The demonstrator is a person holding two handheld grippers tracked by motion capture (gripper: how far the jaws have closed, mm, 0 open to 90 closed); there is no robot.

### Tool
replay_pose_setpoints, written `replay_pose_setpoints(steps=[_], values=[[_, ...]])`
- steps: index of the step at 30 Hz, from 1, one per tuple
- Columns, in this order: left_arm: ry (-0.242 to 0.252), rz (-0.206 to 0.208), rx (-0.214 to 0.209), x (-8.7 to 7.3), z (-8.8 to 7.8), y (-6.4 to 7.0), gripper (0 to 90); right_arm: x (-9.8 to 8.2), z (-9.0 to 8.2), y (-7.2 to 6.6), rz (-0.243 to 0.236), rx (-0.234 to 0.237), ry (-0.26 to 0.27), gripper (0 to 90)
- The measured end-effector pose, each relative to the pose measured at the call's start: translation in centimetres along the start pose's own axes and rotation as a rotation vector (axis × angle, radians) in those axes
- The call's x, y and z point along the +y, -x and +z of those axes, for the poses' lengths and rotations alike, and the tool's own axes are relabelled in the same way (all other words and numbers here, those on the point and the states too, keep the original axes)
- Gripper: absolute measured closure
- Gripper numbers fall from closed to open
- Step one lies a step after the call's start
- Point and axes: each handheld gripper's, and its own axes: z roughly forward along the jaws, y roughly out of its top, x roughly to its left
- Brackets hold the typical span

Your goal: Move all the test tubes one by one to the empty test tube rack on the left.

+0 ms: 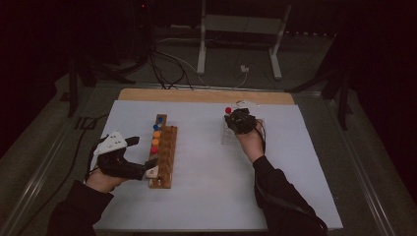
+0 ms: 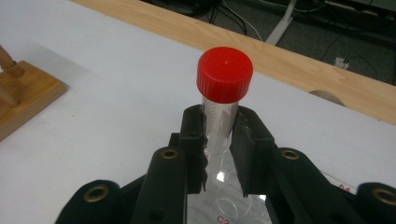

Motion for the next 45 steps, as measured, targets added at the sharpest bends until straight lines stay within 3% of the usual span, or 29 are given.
replay_pose_setpoints(steps=[12, 14, 16, 25, 31, 34, 45], values=[[-0.006, 0.011, -0.018, 0.3, 0.3, 0.5, 1.3, 1.5, -3.3, -0.3, -0.051, -0.008, 0.082, 75.4], [0.000, 0.002, -0.043, 0.5, 0.3, 0.5, 1.3, 1.7, -3.8, -0.2, -0.056, -0.008, 0.093, 75.5], [0.006, -0.012, -0.059, 0.7, 0.3, 0.6, 1.3, 1.9, -4.5, -0.2, -0.063, -0.004, 0.103, 75.5], [-0.001, 0.011, -0.073, 1.7, 0.9, 1.3, 1.3, 2.2, -7.3, -0.6, -0.091, 0.033, 0.138, 75.5], [-0.008, 0.020, -0.103, 2.6, 1.9, 2.0, 1.9, 1.6, -9.2, -1.5, -0.104, 0.086, 0.147, 75.4], [-0.010, 0.036, -0.114, 3.2, 2.5, 2.6, 1.9, 0.8, -9.9, -2.4, -0.135, 0.110, 0.139, 75.4], [-0.033, 0.075, -0.167, 4.9, 4.4, 4.3, 3.7, -2.2, -11.5, -4.9, -0.175, 0.193, 0.116, 75.4]])
